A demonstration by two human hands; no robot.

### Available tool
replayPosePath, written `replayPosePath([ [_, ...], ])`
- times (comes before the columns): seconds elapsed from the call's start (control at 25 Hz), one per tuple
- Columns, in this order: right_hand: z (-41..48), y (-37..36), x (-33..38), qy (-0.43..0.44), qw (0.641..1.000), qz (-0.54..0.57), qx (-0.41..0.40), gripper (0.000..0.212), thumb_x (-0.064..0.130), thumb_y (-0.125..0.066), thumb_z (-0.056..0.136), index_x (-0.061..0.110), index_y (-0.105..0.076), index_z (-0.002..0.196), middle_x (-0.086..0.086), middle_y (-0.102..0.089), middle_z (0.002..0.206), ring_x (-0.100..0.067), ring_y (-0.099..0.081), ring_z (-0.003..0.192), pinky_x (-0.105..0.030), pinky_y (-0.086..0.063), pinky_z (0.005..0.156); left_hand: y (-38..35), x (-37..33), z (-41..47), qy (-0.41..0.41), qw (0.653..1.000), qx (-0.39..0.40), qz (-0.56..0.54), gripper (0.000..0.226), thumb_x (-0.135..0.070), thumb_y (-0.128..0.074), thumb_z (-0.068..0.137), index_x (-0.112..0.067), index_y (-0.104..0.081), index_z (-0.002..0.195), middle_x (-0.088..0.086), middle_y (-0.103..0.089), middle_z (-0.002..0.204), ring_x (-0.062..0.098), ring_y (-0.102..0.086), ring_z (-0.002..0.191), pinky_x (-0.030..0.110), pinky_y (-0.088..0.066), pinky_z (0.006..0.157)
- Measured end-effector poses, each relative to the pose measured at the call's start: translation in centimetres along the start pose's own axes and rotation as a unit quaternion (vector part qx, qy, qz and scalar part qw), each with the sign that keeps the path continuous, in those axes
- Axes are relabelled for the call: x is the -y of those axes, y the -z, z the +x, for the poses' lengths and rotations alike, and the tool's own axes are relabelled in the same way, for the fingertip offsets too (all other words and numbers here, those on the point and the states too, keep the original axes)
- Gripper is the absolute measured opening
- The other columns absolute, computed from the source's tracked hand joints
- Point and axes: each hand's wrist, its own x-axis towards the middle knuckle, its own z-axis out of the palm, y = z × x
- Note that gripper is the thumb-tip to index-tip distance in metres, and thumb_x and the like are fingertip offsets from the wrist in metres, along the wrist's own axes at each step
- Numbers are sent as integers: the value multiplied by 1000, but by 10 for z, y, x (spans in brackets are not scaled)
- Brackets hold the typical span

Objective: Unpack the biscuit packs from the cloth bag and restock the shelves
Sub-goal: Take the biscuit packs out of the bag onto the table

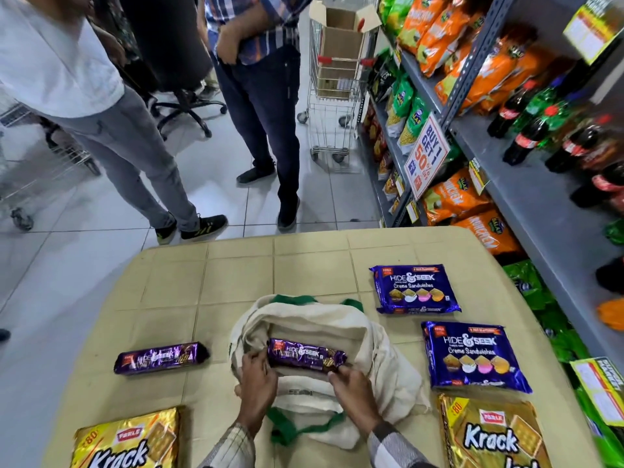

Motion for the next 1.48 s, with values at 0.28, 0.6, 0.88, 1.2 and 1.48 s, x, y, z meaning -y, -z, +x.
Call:
replayPosePath([
  [0.28, -11, -3, 1, -7, 999, 35, -25, 19, 32, -60, 83, 15, -67, 87, 7, -64, 76, -17, -61, 78, -27, -44, 70, -1, -35, -11, -26, 998, -47, 14, 51, -19, -45, 94, -22, -44, 145, 4, -43, 144, 26, -33, 128, 49, -30, 106],
  [0.6, -39, 2, 36, 36, 994, 68, -84, 37, 25, -62, 87, 18, -65, 123, 0, -74, 95, -13, -56, 75, -28, -44, 72, 17, -50, -21, -99, 974, -114, -167, 38, -18, -52, 99, -18, -53, 137, -2, -57, 132, 12, -52, 119, 38, -43, 106],
  [0.88, -45, -19, 106, 102, 992, 20, -78, 40, 26, -63, 85, 12, -66, 123, -2, -71, 115, -19, -63, 100, -30, -47, 88, 78, -49, -1, -68, 962, -161, -209, 41, -8, -51, 96, -18, -55, 135, 1, -57, 123, 16, -56, 111, 43, -50, 98],
  [1.2, -35, -107, 187, 158, 987, -8, 5, 31, 23, -58, 83, 10, -68, 109, -3, -67, 73, -15, -58, 72, -30, -46, 79, 177, -1, 48, -43, 942, -233, -239, 42, -7, -47, 95, -11, -52, 136, 5, -57, 132, 17, -50, 116, 37, -40, 102],
  [1.48, 0, -180, 216, 122, 984, -64, 112, 30, 20, -57, 85, 15, -66, 113, -5, -69, 99, -19, -67, 84, -24, -41, 65, 226, 57, 108, 14, 956, -192, -220, 41, -17, -46, 95, -18, -57, 135, 7, -60, 132, 27, -54, 121, 41, -42, 103],
])
